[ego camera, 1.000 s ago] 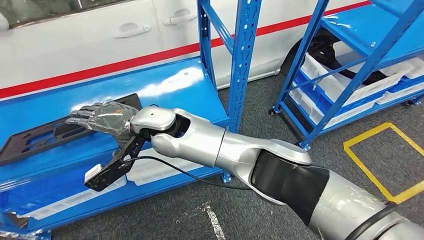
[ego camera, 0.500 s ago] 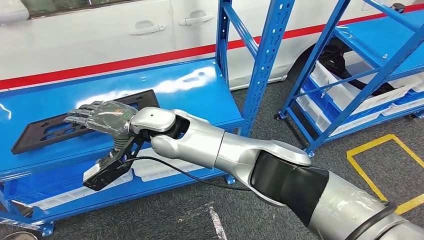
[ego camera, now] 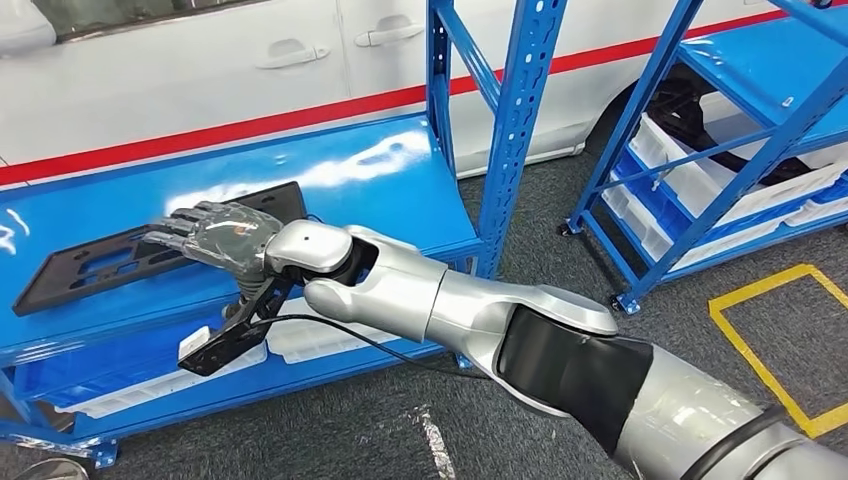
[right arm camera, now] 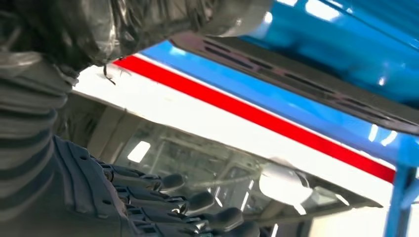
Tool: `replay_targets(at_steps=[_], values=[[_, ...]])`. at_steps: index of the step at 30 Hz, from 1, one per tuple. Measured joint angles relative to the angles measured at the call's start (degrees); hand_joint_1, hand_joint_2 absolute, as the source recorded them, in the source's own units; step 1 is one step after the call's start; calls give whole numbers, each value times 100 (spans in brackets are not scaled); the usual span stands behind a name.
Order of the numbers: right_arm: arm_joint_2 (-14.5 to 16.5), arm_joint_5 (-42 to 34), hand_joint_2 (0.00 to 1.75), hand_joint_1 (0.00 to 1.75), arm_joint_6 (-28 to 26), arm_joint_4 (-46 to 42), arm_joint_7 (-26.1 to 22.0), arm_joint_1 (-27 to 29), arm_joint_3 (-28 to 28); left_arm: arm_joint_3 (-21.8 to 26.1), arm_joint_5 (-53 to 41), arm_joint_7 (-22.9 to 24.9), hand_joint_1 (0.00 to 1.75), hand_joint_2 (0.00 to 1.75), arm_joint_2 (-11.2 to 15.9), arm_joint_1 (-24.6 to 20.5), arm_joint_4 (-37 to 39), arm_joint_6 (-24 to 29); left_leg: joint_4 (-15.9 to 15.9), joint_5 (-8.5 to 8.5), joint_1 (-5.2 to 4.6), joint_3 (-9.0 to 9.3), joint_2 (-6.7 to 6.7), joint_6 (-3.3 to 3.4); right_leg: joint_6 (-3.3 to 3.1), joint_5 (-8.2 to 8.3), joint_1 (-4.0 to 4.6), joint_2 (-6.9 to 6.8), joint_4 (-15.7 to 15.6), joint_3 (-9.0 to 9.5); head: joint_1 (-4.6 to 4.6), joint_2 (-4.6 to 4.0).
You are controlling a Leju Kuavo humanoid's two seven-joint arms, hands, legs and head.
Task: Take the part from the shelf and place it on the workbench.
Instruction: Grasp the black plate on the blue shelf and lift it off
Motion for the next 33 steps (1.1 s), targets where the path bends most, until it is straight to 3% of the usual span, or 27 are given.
replay_targets(at_steps=[2, 3, 4, 5, 7, 9, 12, 14, 17, 18, 19, 20, 21, 23, 28, 30, 32, 33], values=[[22, 27, 175, 0, -7, 75, -16, 5, 1, -1, 0, 0, 0, 0, -3, -2, 0, 2, 698, -252, 7, -352, 17, -35, -24, -5, 11, -12, 0, 2, -3, 0], [27, 36, 175, 0, -8, 112, -19, 12, 2, -2, 0, 0, 0, 0, -7, 5, 0, 2, 839, -247, 8, -438, 22, -40, -27, -8, 15, -16, 2, 4, -3, 0], [33, 50, 175, 0, -10, 144, -19, 17, 2, -2, 0, 0, 0, 0, -9, 13, 0, 2, 758, -137, 8, -415, 25, -37, -27, -11, 17, -16, 4, 7, -3, 0], [43, 70, 175, 0, -12, 169, -19, 18, 2, -2, 0, 0, 0, 0, -11, 18, 0, 2, 476, 52, 7, -288, 27, -24, -25, -15, 18, -14, 6, 14, -3, 0], [65, 104, 175, 0, -17, 210, -20, 13, 2, -2, 0, 0, 0, 0, -11, 11, 0, 2, -302, 388, -13, 86, 38, 24, -5, -31, 29, -10, 13, 26, -3, 0], [75, 119, 175, 0, -25, 241, -23, 11, 2, -3, -1, -1, 0, 0, -11, -6, 0, 3, -703, 470, -47, 290, 38, 70, 38, -35, 44, -11, 12, 23, 1, 0], [81, 127, 175, 0, -36, 280, -30, 14, 2, -6, 1, -3, 0, 0, -11, 3, 0, 7, -777, 478, -43, 334, 27, 147, 127, -53, 53, -12, 13, 19, 5, 0], [86, 133, 175, 0, -49, 295, -31, 6, 2, -7, 2, -11, 0, 0, -13, 6, 0, 10, -837, 508, -14, 372, 35, 218, 185, -243, 56, -5, 301, -110, 10, 0], [85, 145, 175, 0, -59, 323, -33, 27, 2, -10, 1, -17, 0, 0, -13, -3, 0, 11, -831, 503, -15, 376, 35, 267, 226, -695, 46, -4, 1348, -613, 13, 0], [82, 153, 175, 0, -59, 339, -34, 42, 2, -10, 1, -19, 0, 0, -13, 0, 0, 11, -822, 495, -15, 375, 32, 271, 233, -717, 42, -5, 1544, -721, 13, 0], [80, 164, 175, 0, -59, 353, -38, 52, 2, -11, -1, -21, 0, 0, -14, 4, 0, 11, -809, 486, -15, 375, 28, 270, 237, -634, 36, -5, 1523, -728, 13, 0], [78, 180, 175, 0, -59, 363, -43, 57, 2, -11, -2, -25, 0, 0, -16, 6, 0, 11, -791, 472, -12, 375, 21, 262, 235, -460, 26, -5, 1280, -623, 13, 0], [77, 196, 175, 0, -58, 369, -48, 57, 2, -11, -3, -30, 0, 0, -18, 6, 0, 11, -765, 453, -11, 373, 14, 246, 229, -260, 16, -4, 894, -447, 14, 0], [81, 216, 175, 0, -56, 373, -62, 53, 2, -11, -4, -38, 0, 0, -20, 1, 0, 11, -699, 410, -29, 345, 1, 193, 199, -47, 14, 8, 263, -133, 12, 0], [87, 227, 175, 0, -46, 398, -88, 60, 2, -13, -4, -54, 0, 0, -22, 4, 0, 11, -619, 343, -24, 298, 7, 67, 55, -15, 15, 21, 62, -45, 5, 0], [90, 229, 175, 0, -33, 400, -97, 55, 2, -13, -4, -59, 0, 0, -22, 1, 0, 11, -179, 88, -13, 94, 26, 13, 12, -8, -5, 12, 34, -19, 1, 0], [89, 231, 175, 0, -16, 410, -102, 64, 2, -13, -4, -65, 0, 0, -22, 3, 0, 11, 560, -210, -7, -272, 32, -28, -12, -18, 1, 6, 31, -15, 0, 0], [88, 231, 175, 0, -9, 416, -103, 75, 2, -13, -3, -67, 0, 0, -23, 10, 0, 11, 810, -258, -6, -409, 32, -37, -19, -25, 6, 5, 32, -12, -1, 0]])
